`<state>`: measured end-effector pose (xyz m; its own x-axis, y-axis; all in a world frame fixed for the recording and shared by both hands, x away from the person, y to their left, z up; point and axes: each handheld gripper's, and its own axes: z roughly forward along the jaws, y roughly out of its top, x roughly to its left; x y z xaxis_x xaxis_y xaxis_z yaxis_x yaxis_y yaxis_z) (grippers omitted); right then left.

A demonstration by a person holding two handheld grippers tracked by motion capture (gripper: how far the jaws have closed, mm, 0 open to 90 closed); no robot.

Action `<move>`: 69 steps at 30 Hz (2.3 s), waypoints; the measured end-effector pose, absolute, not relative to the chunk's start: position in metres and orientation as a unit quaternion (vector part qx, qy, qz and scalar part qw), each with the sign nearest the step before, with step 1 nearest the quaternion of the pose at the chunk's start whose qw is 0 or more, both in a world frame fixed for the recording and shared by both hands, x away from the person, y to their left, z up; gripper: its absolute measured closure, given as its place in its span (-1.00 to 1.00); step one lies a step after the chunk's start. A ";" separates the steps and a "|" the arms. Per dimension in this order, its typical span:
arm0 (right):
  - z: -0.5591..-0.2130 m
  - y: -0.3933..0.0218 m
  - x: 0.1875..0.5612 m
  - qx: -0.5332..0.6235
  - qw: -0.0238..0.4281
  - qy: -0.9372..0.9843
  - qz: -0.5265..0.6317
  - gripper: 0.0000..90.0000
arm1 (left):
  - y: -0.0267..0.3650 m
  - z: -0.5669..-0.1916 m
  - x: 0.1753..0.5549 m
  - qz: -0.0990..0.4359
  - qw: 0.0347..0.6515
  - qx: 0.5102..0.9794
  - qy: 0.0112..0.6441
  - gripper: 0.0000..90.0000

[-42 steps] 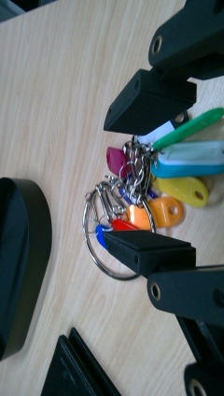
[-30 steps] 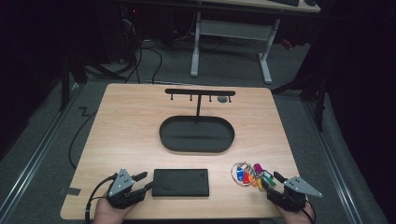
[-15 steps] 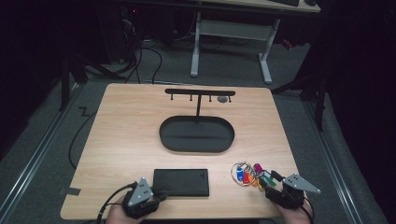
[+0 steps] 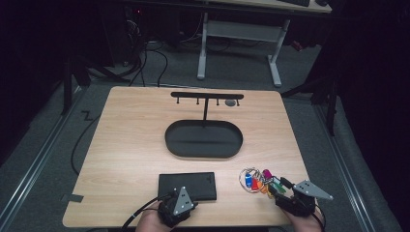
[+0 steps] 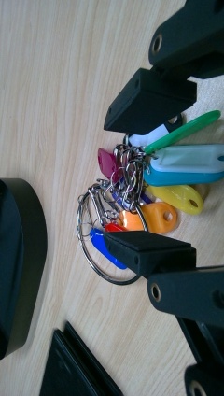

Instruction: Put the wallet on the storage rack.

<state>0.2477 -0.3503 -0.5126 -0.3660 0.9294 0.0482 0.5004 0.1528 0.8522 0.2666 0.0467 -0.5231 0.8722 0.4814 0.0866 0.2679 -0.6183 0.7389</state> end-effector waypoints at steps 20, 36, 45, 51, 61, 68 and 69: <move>-0.516 -0.350 0.248 0.508 0.247 0.712 0.417 -0.09 | 0.097 -0.506 0.299 0.195 0.424 0.836 0.289 0.65; -0.516 -0.346 0.250 0.498 0.244 0.719 0.418 -0.09 | 0.153 -0.533 0.323 0.210 0.356 0.833 0.368 0.98; -0.513 -0.347 0.248 0.489 0.250 0.722 0.420 -0.09 | 0.141 -0.528 0.300 0.170 0.371 0.847 0.341 0.99; -0.512 -0.346 0.248 0.490 0.247 0.720 0.424 -0.08 | 0.114 -0.524 0.277 0.154 0.376 0.867 0.287 0.92; -0.512 -0.346 0.248 0.488 0.246 0.722 0.425 -0.01 | 0.117 -0.518 0.270 0.160 0.391 0.862 0.278 0.73; -0.514 -0.345 0.246 0.500 0.235 0.721 0.419 0.03 | 0.117 -0.516 0.278 0.171 0.405 0.855 0.276 0.47; -0.514 -0.346 0.244 0.499 0.236 0.721 0.418 0.03 | 0.115 -0.516 0.280 0.170 0.408 0.854 0.274 0.44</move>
<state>0.2438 -0.3458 -0.5144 -0.3898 0.9177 0.0768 0.5237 0.1524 0.8382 0.2795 0.1152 -0.5160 0.7924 0.6062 0.0674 0.3288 -0.5177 0.7899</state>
